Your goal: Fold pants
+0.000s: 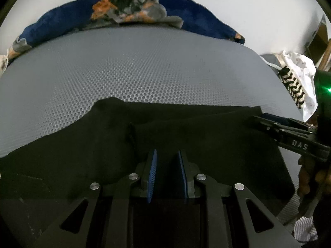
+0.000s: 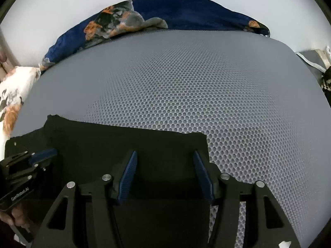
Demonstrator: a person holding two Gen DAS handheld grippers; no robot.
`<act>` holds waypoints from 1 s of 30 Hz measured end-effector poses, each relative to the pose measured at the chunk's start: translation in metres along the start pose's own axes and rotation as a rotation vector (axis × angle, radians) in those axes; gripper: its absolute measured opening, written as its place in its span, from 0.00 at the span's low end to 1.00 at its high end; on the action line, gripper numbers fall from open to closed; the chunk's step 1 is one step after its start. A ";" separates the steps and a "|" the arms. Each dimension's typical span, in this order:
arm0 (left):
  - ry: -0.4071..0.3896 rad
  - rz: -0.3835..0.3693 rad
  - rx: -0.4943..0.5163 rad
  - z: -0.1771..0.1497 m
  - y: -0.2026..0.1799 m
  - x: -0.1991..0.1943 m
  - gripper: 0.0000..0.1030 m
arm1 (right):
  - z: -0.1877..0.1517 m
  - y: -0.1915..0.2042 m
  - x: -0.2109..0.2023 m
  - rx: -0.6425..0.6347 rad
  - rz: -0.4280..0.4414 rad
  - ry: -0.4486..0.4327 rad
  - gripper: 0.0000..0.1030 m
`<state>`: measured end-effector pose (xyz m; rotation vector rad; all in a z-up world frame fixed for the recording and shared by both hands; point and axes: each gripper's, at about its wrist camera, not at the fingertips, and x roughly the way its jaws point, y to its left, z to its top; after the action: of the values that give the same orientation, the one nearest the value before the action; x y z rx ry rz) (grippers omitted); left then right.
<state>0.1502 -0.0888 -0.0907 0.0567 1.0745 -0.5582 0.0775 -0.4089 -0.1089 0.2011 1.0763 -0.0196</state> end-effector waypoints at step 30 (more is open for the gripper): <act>-0.005 0.045 0.043 -0.079 -0.017 -0.043 0.43 | -0.012 0.007 -0.018 0.028 -0.001 -0.059 0.62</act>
<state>0.0631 -0.0618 -0.0896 0.1163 1.0542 -0.5408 0.0594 -0.4011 -0.0972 0.2243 1.0174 -0.0413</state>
